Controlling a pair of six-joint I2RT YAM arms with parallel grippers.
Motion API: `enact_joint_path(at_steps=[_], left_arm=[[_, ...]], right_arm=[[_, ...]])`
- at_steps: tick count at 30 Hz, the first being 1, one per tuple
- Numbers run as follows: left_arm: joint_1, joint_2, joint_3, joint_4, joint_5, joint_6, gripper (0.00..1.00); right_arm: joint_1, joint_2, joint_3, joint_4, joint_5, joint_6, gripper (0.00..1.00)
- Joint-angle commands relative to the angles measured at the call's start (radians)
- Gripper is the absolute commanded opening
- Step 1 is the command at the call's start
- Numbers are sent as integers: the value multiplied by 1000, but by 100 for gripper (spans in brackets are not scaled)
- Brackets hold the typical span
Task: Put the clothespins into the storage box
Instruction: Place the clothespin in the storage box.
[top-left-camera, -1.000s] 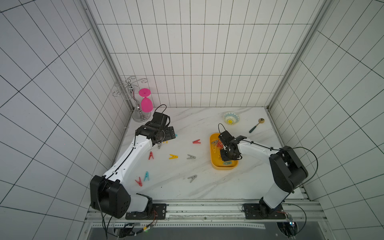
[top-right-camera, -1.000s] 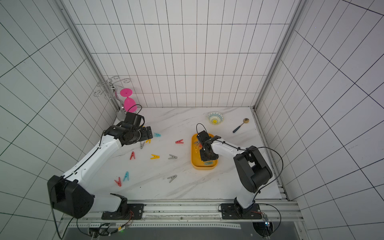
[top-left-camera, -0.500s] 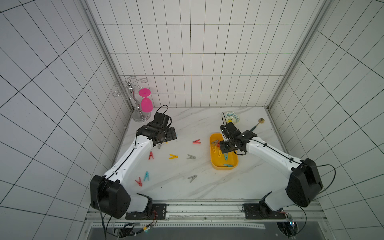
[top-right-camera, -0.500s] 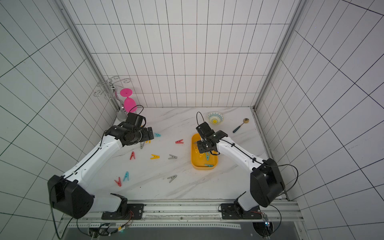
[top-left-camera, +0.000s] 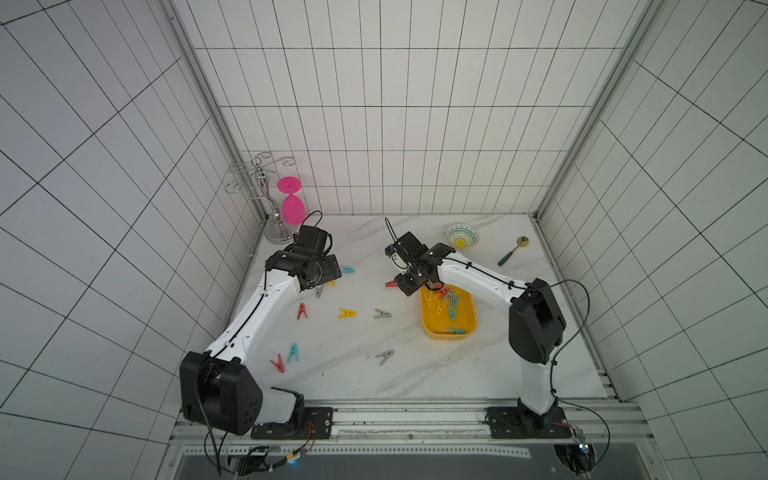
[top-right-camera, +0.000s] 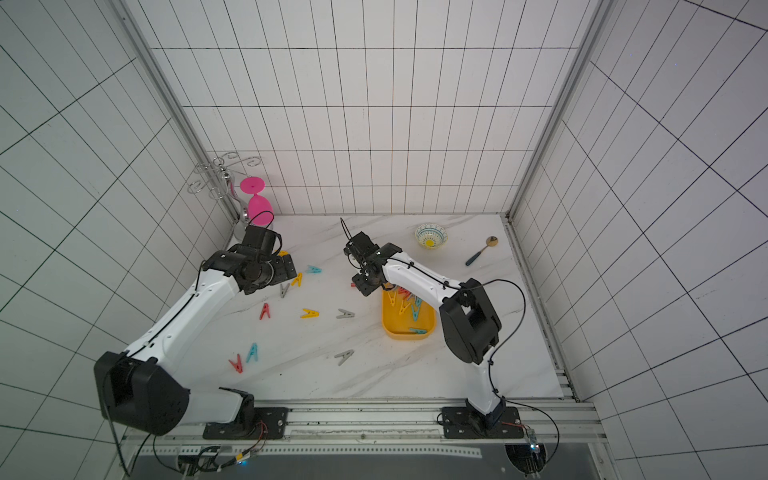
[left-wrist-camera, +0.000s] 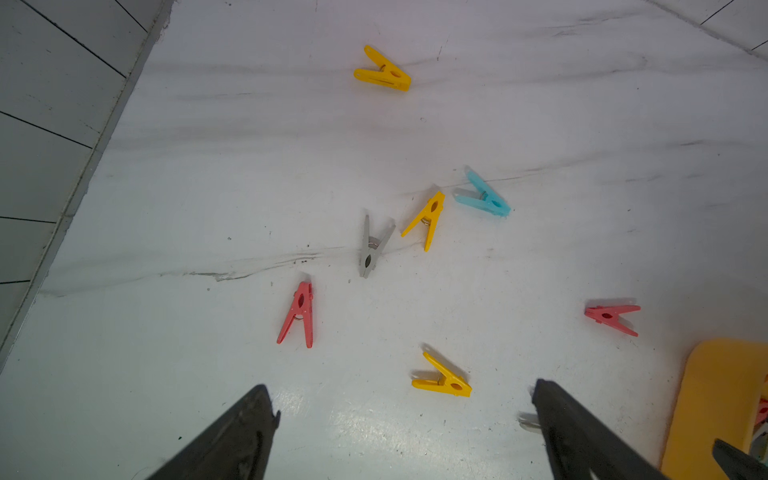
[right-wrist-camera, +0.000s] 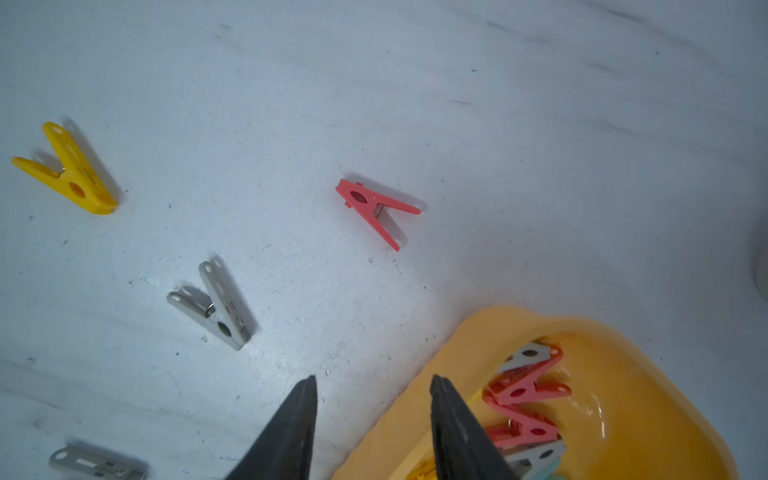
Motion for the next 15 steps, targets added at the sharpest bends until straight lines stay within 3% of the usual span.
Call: enact_joint_path(at_steps=[1, 15], left_arm=[[12, -21, -1, -10, -13, 6, 98], [37, -47, -12, -13, 23, 8, 98]], right_arm=[[6, 82, 94, -59, 50, -63, 48], [-4, 288, 262, -89, 67, -89, 47]])
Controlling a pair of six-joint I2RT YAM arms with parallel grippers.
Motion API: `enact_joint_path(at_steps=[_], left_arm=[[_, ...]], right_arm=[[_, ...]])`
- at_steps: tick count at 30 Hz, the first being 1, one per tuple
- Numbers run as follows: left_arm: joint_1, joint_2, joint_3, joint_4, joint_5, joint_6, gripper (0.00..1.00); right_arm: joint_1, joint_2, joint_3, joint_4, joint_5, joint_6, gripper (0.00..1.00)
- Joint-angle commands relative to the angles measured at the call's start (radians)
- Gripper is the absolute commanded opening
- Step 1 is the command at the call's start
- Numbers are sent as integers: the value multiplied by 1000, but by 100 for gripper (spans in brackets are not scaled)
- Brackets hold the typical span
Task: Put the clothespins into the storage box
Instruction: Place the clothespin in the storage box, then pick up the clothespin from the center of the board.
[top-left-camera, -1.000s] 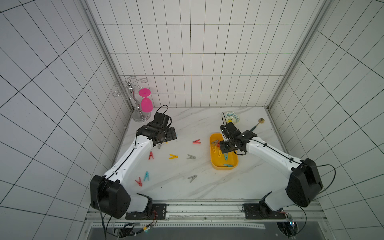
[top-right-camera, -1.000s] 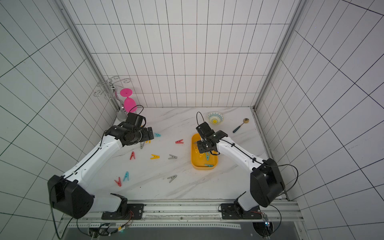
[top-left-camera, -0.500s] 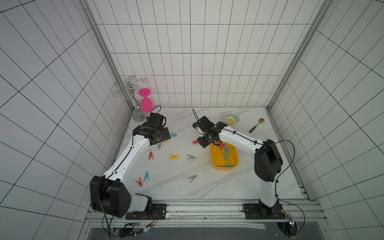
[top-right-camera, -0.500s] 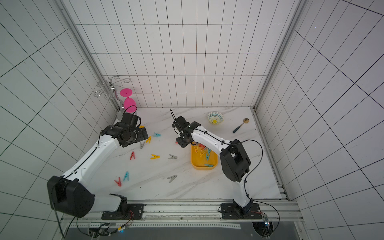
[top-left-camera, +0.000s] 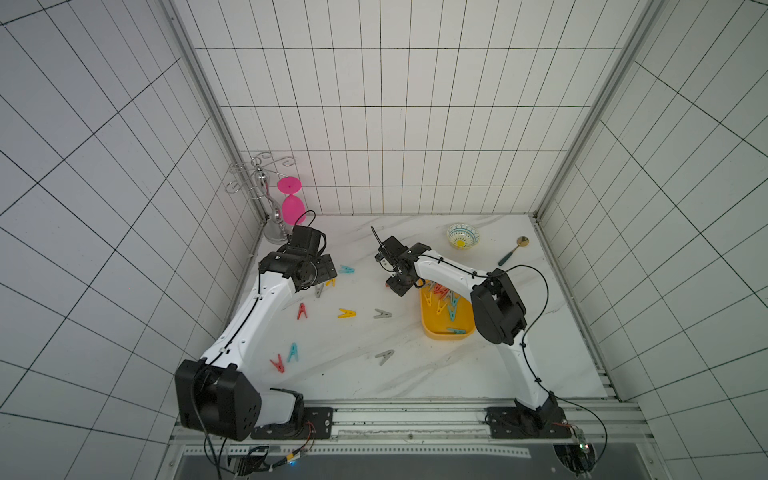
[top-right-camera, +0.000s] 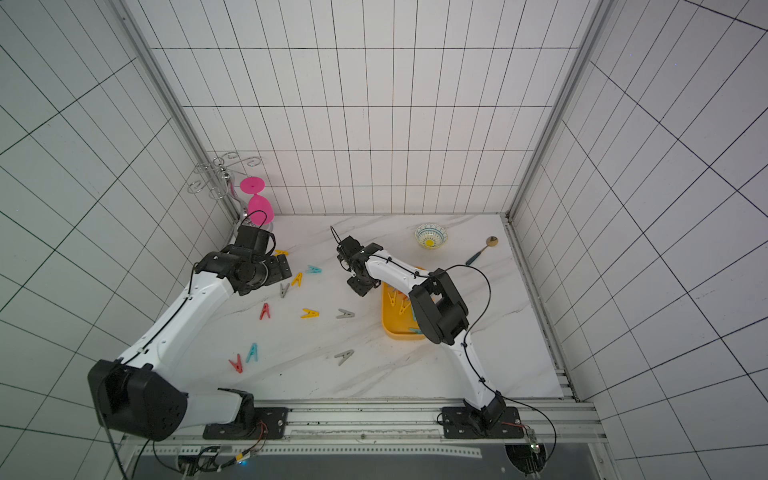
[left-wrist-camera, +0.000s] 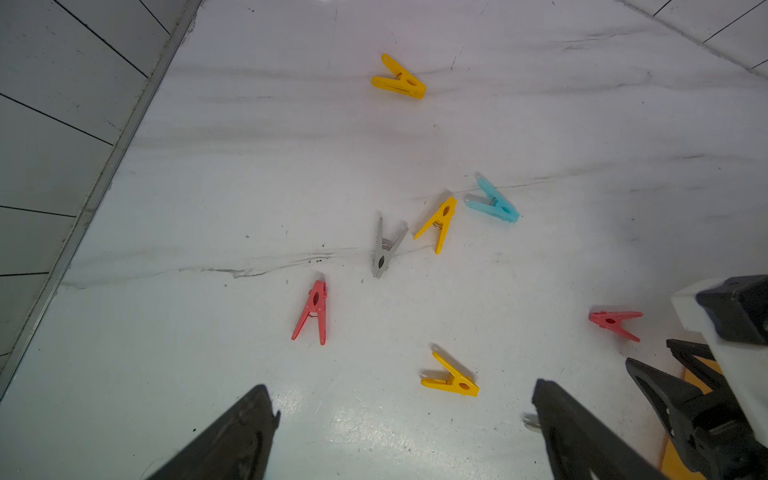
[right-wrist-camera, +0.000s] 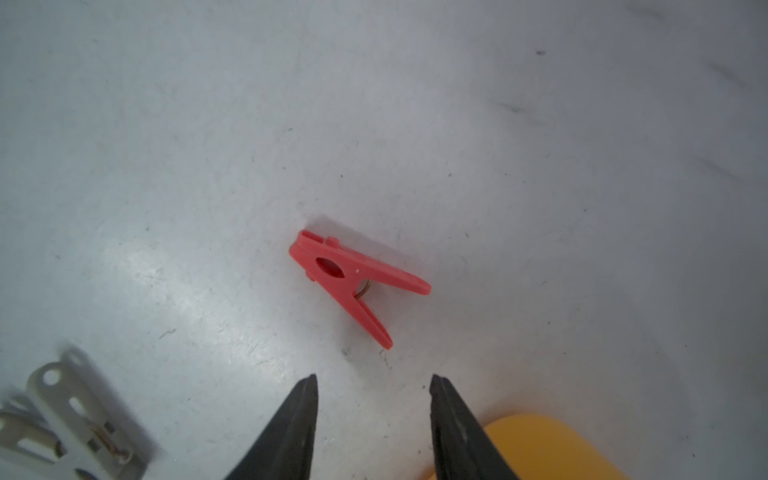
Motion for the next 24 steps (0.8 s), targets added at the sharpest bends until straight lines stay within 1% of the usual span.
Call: enact_joint_path(at_steps=[1, 4, 8, 12, 18, 24], left_arm=[[3, -20, -10, -3, 10, 2, 98], [3, -20, -7, -3, 10, 2, 98], [3, -21, -6, -3, 10, 2, 98], [3, -20, -3, -3, 7, 1, 98], [3, -19, 2, -5, 2, 3, 98], [3, -19, 9, -6, -3, 5, 98]], right_arm=[[-4, 40, 61, -27, 0, -22, 47], [-10, 55, 72, -27, -12, -29, 46], [-21, 65, 83, -27, -52, -31, 43], [-24, 75, 90, -24, -66, -43, 40], [-28, 94, 99, -24, -83, -53, 38], [-36, 108, 106, -25, -96, -61, 38]])
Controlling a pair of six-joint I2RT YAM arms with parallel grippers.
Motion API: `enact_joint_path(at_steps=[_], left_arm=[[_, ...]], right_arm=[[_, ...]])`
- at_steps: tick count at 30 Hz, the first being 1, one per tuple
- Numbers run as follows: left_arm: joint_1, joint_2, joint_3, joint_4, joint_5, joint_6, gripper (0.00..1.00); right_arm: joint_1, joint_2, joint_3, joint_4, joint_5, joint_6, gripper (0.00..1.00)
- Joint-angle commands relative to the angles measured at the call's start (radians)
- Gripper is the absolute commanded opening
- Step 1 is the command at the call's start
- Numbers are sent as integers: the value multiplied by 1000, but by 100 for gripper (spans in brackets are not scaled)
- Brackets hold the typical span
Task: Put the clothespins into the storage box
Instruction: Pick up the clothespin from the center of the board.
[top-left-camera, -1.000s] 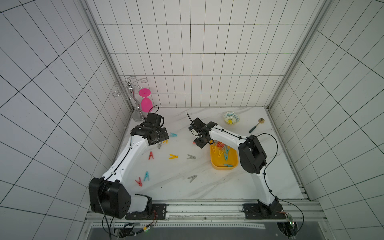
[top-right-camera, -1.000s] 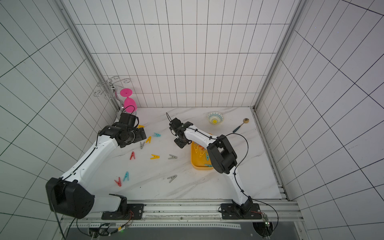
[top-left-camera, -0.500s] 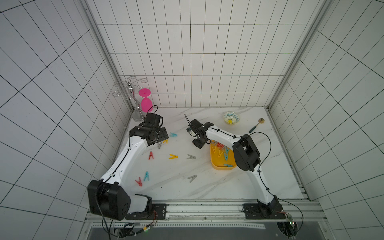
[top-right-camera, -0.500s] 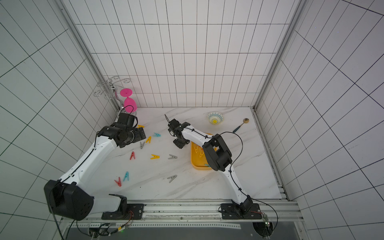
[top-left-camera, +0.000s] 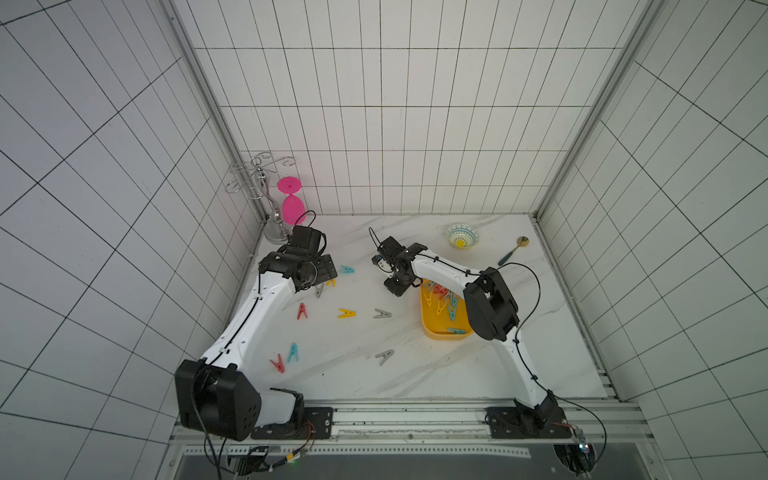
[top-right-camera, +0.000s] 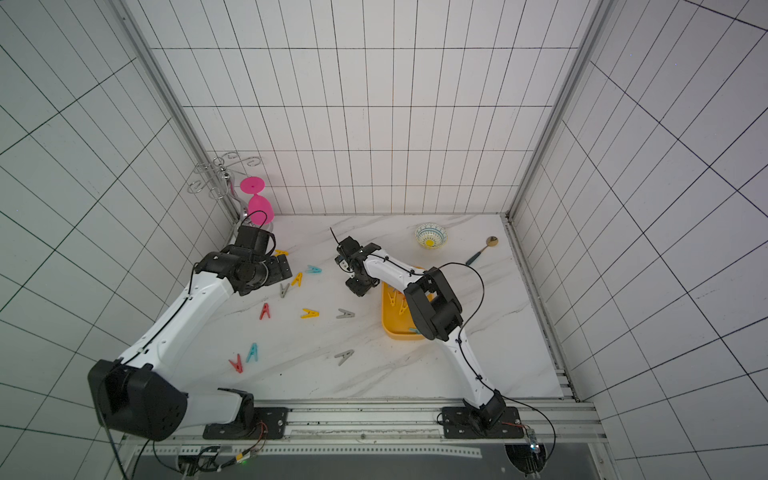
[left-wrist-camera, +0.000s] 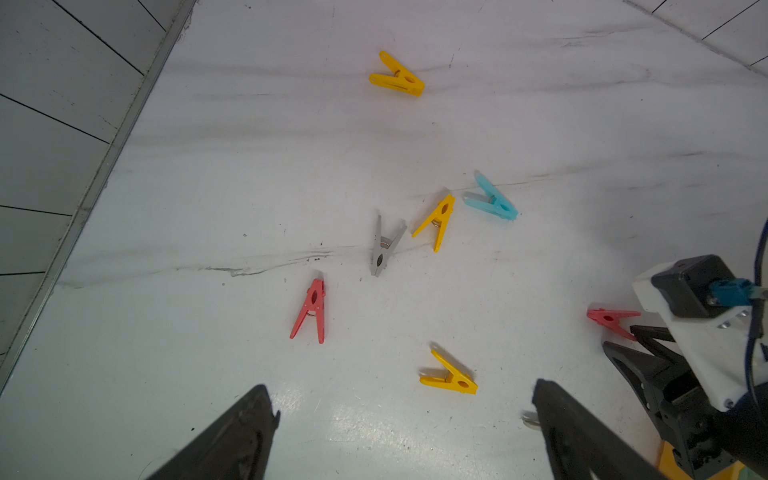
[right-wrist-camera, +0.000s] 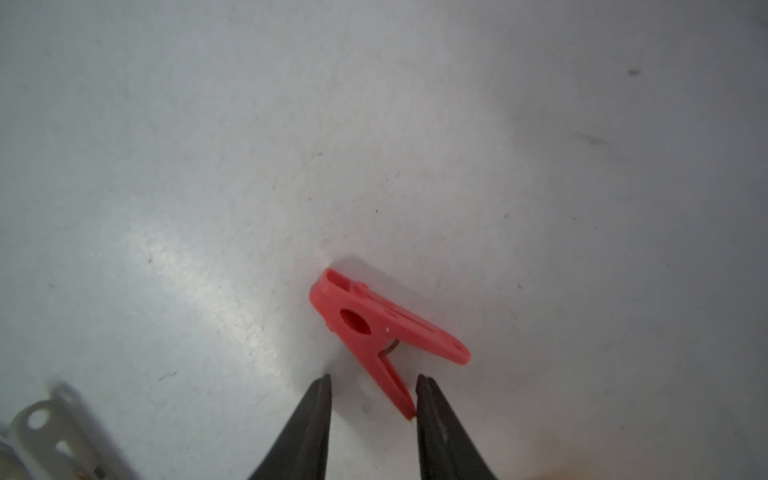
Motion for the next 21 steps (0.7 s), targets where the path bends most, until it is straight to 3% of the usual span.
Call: enact_joint_path(at_steps=[1, 8, 21], left_arm=[[3, -18, 10, -4, -8, 5, 98], [3, -11, 16, -1, -6, 6, 98], [3, 1, 21, -2, -6, 6, 98]], right_arm=[[-18, 31, 49, -20, -16, -15, 38], [-28, 44, 59, -17, -33, -23, 39], [-19, 12, 20, 13, -82, -31, 14]])
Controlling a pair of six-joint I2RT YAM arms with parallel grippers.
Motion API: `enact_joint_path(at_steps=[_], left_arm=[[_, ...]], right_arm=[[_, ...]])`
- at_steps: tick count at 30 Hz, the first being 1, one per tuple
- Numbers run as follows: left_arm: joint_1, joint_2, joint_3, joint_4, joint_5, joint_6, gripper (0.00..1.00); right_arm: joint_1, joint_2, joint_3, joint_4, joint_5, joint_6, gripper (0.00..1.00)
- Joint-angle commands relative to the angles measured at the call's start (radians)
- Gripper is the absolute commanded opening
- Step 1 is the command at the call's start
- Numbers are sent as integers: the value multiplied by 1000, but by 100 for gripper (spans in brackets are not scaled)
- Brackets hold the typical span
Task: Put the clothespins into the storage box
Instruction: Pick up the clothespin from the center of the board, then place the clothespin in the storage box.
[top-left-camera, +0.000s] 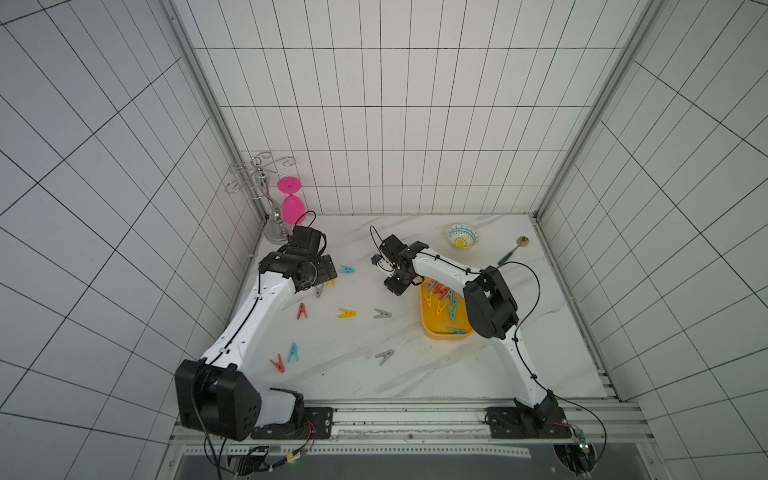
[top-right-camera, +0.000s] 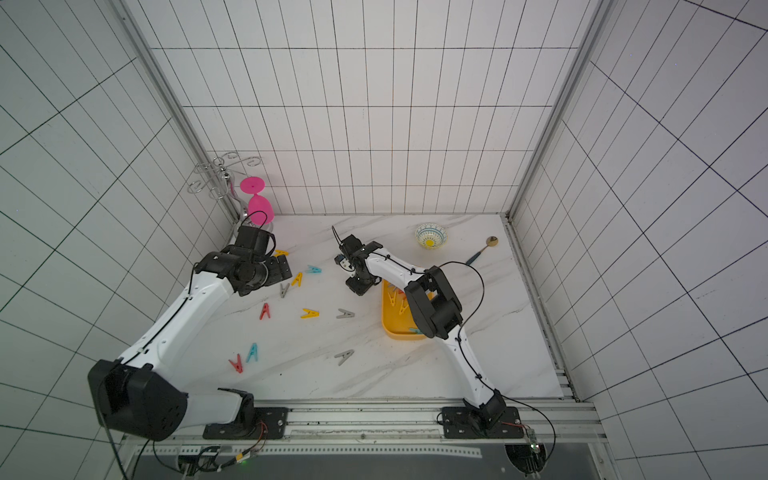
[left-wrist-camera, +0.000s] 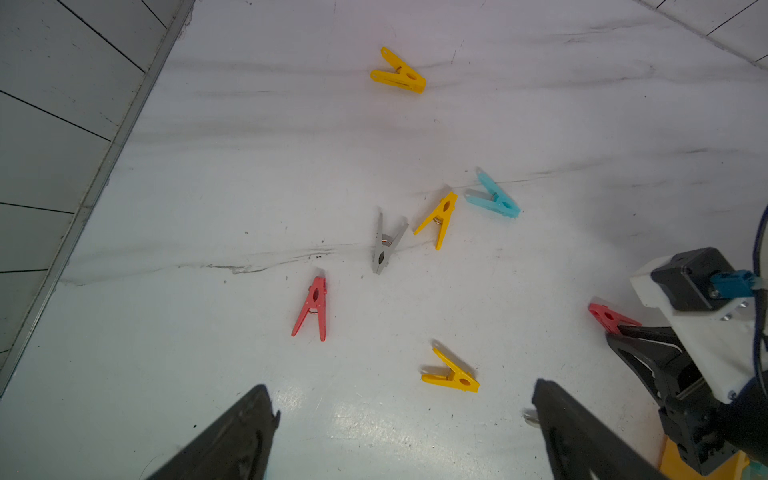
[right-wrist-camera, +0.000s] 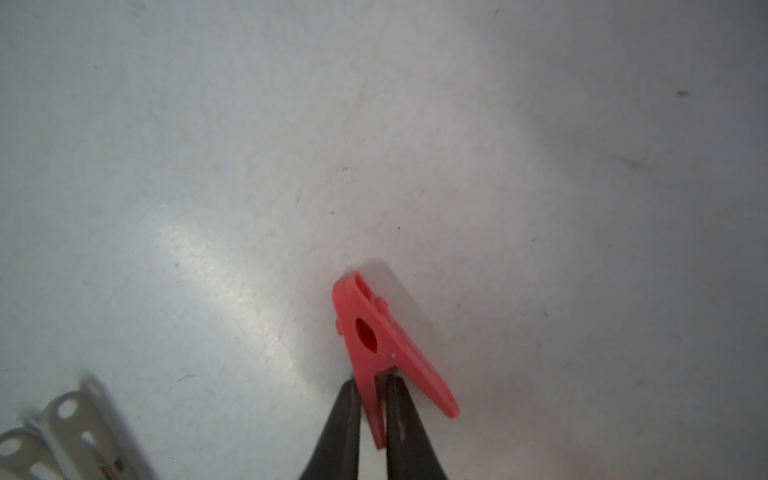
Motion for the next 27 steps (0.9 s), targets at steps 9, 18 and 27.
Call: enact_joint_path(at_steps=[9, 18, 27], left_arm=[[11, 1, 9, 19, -12, -2, 98], [18, 3, 6, 23, 16, -10, 98], [16, 2, 9, 33, 44, -16, 98]], right_arm=[[-1, -279, -148, 165, 40, 267, 7], [-45, -588, -524, 122, 141, 486, 9], [-74, -634, -747, 176, 134, 525, 10]])
